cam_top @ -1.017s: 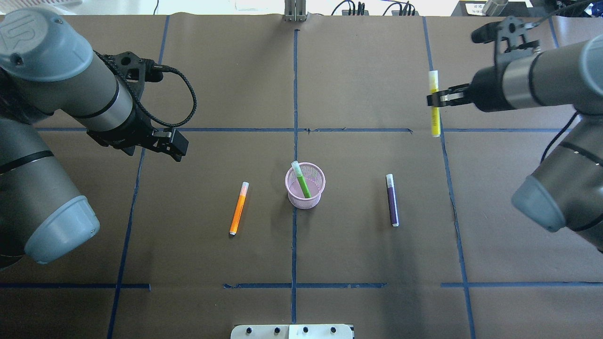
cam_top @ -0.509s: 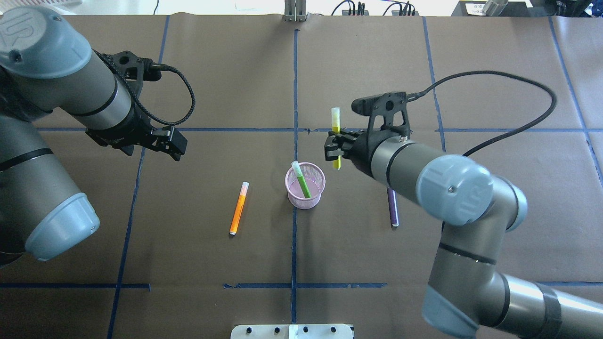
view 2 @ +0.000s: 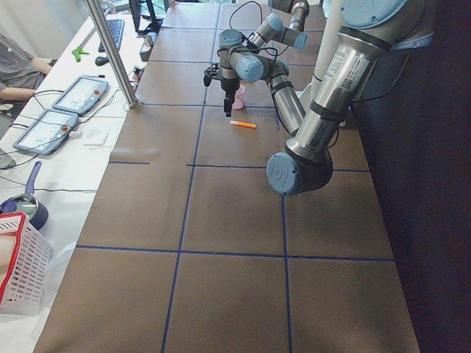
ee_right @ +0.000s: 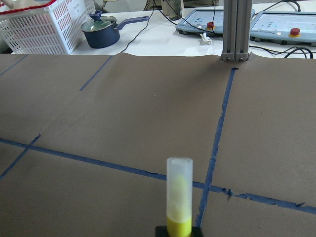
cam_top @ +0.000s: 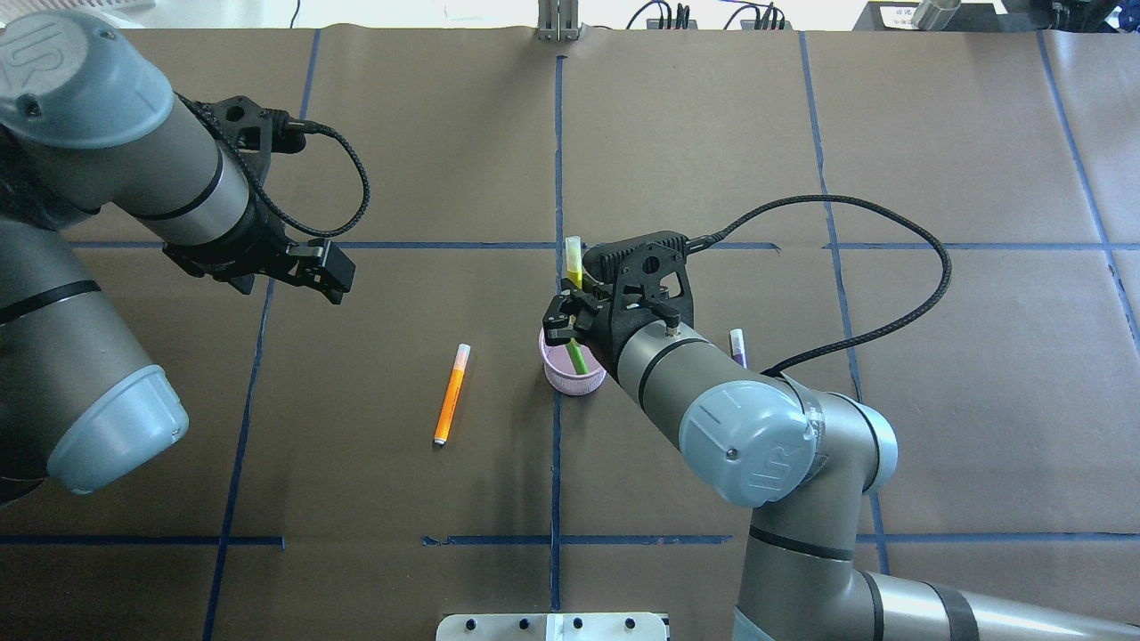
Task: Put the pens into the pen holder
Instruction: 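Carry the yellow highlighter with the right gripper over the pink cup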
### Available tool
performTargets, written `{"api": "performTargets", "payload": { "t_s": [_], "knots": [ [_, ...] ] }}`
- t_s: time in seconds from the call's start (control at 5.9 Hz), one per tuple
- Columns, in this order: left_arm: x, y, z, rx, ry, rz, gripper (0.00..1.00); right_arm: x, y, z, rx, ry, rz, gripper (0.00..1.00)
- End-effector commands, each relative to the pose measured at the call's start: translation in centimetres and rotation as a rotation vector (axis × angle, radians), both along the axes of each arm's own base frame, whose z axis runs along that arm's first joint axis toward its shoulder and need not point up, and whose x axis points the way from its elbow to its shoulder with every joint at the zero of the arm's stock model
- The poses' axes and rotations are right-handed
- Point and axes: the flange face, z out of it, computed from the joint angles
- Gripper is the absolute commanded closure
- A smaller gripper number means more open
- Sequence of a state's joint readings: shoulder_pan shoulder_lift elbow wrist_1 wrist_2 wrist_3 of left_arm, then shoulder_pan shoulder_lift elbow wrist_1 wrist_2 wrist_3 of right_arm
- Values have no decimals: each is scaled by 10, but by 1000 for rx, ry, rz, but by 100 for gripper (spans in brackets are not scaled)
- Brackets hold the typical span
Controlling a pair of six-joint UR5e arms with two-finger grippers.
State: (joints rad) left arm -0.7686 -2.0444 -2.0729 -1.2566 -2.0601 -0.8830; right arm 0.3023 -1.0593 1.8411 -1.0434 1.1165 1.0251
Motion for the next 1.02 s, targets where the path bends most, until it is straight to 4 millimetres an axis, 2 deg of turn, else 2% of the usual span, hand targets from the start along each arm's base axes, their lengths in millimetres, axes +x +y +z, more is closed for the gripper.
{"api": "performTargets", "payload": {
  "t_s": [0.0, 0.34, 0.51, 0.68, 0.85],
  "knots": [
    [1, 0, 0, -2, 0, 0, 0, -15, 1, 13, -1, 32, 15, 100],
    [0, 1, -1, 0, 2, 0, 0, -29, 18, 19, 4, 47, 10, 98],
    [1, 0, 0, 0, 2, 0, 0, -31, 23, 18, -18, 23, 15, 77],
    [1, 0, 0, 0, 2, 0, 0, -36, 25, 22, -90, -36, 37, 1],
    [0, 2, -2, -11, 8, -14, 0, -33, 21, 16, -85, -40, 42, 0]
  ]
}}
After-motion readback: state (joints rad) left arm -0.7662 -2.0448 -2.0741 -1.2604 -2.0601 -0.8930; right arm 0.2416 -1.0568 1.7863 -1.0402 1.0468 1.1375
